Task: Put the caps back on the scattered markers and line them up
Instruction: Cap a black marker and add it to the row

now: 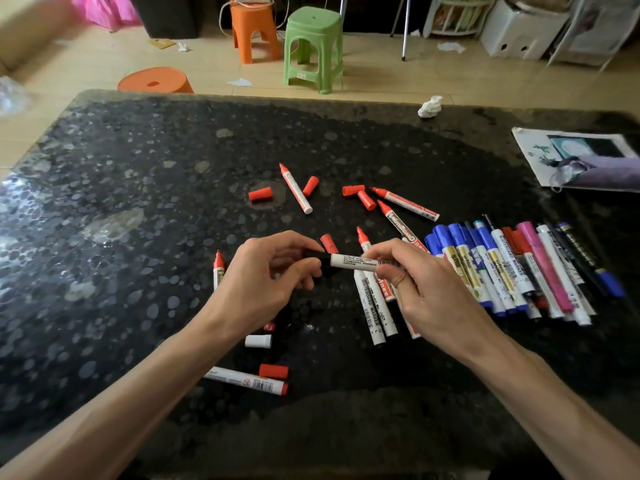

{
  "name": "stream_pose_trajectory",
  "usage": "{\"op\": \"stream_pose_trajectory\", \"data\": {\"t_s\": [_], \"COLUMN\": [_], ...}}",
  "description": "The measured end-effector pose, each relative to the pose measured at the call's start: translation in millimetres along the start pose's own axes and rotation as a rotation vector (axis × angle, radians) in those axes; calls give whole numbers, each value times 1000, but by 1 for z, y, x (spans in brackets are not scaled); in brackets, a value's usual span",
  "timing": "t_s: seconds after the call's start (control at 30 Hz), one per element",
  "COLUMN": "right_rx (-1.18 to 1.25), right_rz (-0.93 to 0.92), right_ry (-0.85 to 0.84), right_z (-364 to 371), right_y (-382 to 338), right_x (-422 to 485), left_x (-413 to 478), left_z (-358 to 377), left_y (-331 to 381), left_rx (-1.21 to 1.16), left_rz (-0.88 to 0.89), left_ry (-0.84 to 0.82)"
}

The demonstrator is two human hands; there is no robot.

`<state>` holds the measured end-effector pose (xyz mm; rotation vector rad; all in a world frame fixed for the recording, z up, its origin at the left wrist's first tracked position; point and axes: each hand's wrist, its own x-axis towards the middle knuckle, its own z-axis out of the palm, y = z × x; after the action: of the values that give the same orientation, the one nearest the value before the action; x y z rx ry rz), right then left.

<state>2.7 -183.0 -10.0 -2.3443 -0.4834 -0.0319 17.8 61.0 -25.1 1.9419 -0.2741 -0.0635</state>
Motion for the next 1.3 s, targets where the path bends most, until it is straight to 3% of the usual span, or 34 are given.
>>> {"op": "stream_pose_trajectory", "data": {"t_s": [0.17, 0.3, 0.47, 0.6, 0.7, 1.0, 1.3], "right_rx": [-146, -225, -372, -535, -596, -602, -295], "right_rz": [36, 90, 383, 591, 642, 536, 157], "right_ry": [-76, 119, 376, 373, 371, 334, 45], "right_z": [-5, -11, -36, -53, -54, -42, 15], "right_y": [5, 21, 54, 66, 69, 62, 33], "right_x": [-4, -11, -20, -23, -23, -11, 13], "left_x": [0, 6, 8, 6, 6, 8, 11], "left_z": [15, 18, 24, 31, 30, 18, -6], "left_y": [-5, -8, -10, -9, -11, -4, -11], "left_rx": [24, 84, 86, 81, 86, 33, 19], "left_rz": [7, 37, 31, 23, 6, -12, -23], "left_ry": [-73, -58, -18, -25, -19, 74, 173]}}
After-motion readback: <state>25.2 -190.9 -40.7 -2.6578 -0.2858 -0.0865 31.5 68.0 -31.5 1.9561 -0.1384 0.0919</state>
